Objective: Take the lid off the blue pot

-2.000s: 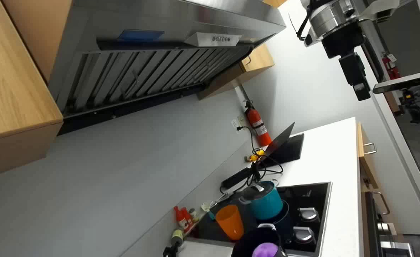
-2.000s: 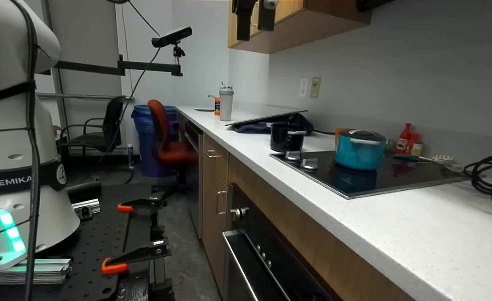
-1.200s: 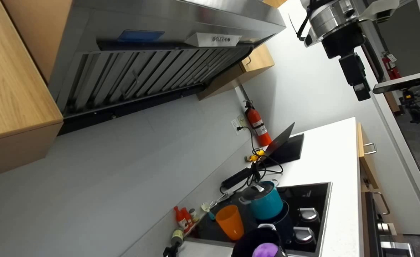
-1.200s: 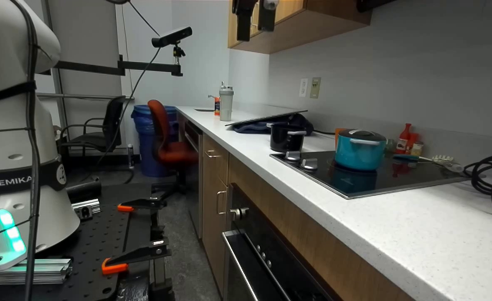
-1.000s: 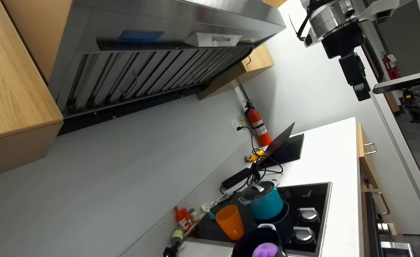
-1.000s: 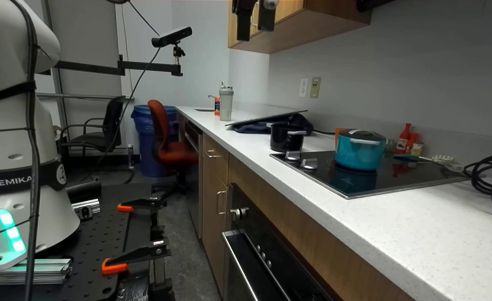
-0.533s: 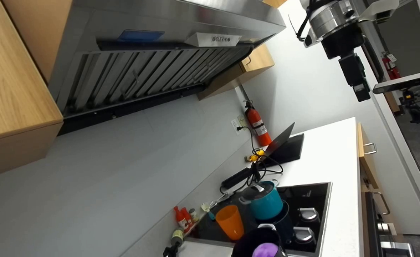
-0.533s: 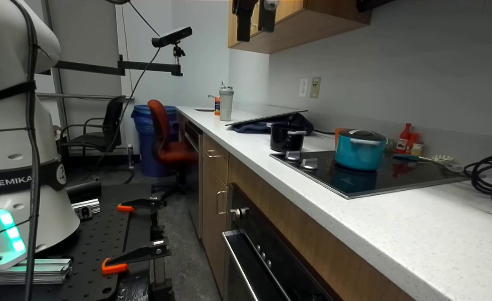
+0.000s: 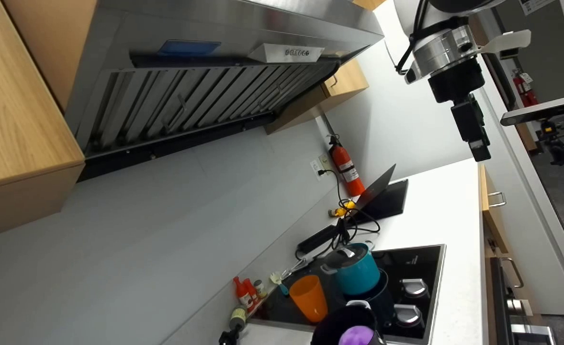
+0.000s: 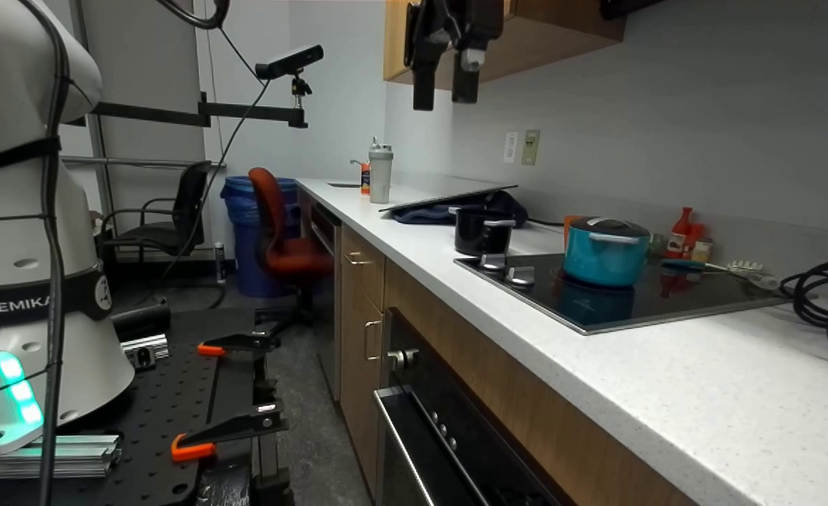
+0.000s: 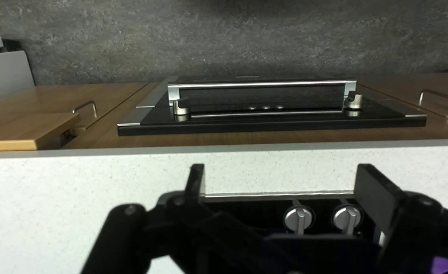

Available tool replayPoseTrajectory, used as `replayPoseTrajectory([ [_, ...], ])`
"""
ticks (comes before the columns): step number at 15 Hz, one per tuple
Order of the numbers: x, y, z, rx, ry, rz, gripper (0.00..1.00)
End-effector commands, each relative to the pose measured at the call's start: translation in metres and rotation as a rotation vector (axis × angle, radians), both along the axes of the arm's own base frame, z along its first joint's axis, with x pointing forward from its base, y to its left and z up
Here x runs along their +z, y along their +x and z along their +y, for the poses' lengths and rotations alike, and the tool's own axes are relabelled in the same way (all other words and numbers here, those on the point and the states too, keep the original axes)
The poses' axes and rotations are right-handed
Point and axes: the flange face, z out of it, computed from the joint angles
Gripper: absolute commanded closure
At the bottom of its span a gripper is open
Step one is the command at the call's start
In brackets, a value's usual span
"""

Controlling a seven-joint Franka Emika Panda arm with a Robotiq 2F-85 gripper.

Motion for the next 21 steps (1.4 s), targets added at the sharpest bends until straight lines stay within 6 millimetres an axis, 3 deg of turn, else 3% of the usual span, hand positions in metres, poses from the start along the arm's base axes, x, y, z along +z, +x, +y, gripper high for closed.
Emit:
replayPoseTrajectory([
  [1, -0.017, 0.019, 0.011, -0.012, 0.009, -0.068, 0.0],
  [11, -0.034, 0.072, 0.062, -0.033, 0.019, -0.233, 0.0],
  [12, -0.034, 0.061, 0.053, -0.015, 0.002, -0.209, 0.0],
  [21, -0.037, 0.069, 0.059, -0.012, -0.002, -0.217, 0.0],
])
